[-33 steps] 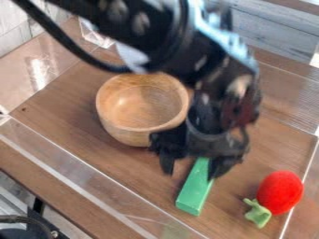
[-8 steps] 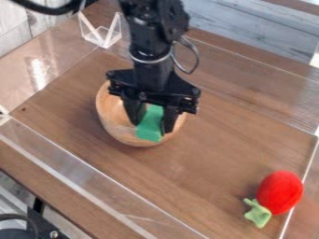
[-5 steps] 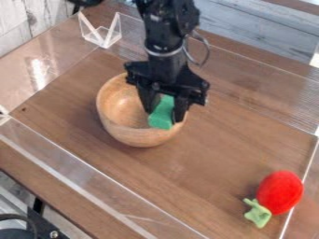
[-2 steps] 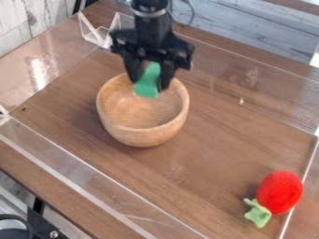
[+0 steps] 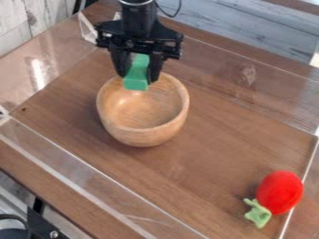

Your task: Put the green block in the brown bowl

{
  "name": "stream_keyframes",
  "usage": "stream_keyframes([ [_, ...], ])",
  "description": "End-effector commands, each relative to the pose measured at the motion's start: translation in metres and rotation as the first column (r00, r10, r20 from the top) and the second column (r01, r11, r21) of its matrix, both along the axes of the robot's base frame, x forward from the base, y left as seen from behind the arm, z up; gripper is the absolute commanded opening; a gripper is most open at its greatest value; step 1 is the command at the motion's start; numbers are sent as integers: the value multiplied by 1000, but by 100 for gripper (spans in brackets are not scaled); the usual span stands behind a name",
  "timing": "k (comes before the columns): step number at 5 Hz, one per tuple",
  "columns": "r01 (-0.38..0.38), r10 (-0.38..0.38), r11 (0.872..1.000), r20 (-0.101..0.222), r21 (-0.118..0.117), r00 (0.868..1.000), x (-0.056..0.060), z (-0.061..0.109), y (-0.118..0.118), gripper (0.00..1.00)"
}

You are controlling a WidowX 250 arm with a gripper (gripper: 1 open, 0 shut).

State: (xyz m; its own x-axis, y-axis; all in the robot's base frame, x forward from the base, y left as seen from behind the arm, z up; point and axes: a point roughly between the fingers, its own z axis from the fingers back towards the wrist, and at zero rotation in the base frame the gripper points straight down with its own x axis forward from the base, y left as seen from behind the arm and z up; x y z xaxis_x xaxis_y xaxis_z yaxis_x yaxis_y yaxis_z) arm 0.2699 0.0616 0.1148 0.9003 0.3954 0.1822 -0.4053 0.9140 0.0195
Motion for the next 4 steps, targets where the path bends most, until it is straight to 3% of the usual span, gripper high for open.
stream_keyframes([
  [1, -41, 40, 999, 47, 8, 998, -1, 7, -7, 0],
  [2, -72, 72, 997, 45, -3, 996, -3, -5, -17, 0],
  [4, -98, 100, 994, 57, -38, 993, 4, -3, -24, 0],
])
